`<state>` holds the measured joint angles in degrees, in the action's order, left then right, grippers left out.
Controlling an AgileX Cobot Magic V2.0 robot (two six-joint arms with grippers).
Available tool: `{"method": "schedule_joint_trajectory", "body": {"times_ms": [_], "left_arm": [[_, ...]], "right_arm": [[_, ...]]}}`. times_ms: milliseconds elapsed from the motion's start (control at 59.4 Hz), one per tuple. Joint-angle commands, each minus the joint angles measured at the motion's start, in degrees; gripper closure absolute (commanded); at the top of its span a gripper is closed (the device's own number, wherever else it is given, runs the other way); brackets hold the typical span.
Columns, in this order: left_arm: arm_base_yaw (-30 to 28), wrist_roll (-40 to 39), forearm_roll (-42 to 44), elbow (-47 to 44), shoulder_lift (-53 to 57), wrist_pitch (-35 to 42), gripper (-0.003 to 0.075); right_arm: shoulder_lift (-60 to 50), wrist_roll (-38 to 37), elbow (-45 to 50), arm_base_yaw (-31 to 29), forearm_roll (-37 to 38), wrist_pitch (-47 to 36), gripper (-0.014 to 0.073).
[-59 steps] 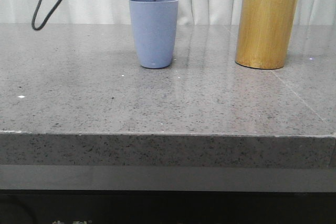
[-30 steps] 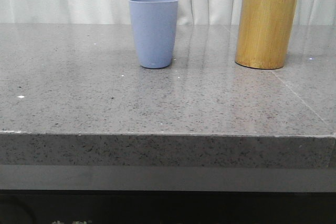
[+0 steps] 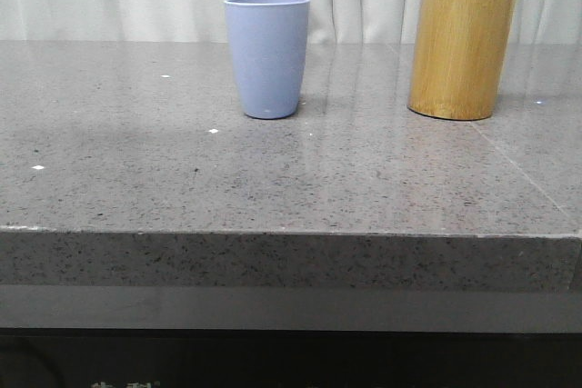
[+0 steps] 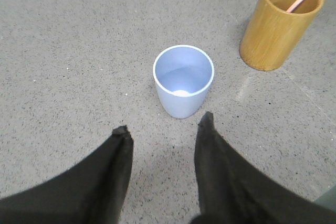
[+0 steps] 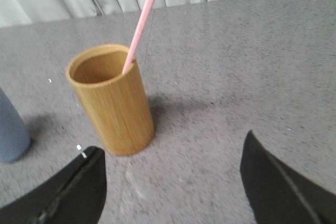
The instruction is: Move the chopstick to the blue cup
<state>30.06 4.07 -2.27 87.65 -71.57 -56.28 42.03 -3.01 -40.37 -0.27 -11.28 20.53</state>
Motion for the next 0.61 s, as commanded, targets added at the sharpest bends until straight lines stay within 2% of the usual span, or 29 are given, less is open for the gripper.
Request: {"method": "schedule_joint_trajectory", "body": {"times_ms": [0,286,472,590], "left_arm": [[-0.09,-0.88,-0.76,-7.32,7.6,9.89,0.044],[-0.09,-0.88,-5.08,-27.43,21.32,20.09,0.044],[-0.09,-0.88,-5.08,-31.41,24.23,23.82,0.044],[-0.09,-0.88,-5.08,-31.41,24.23,24.25,0.044]], "right_arm": [[3.11,0.13,-2.69,0.04,-3.32,-8.81,0.0046],[14.63,0.13,-11.45,1.13,-6.17,-11.2,0.0046],[21.98,0.13,-16.5,3.29,-11.22,-14.69,0.0046],[25.91,0.13,-17.77,4.06,-14.51,-20.94,0.0046]]}}
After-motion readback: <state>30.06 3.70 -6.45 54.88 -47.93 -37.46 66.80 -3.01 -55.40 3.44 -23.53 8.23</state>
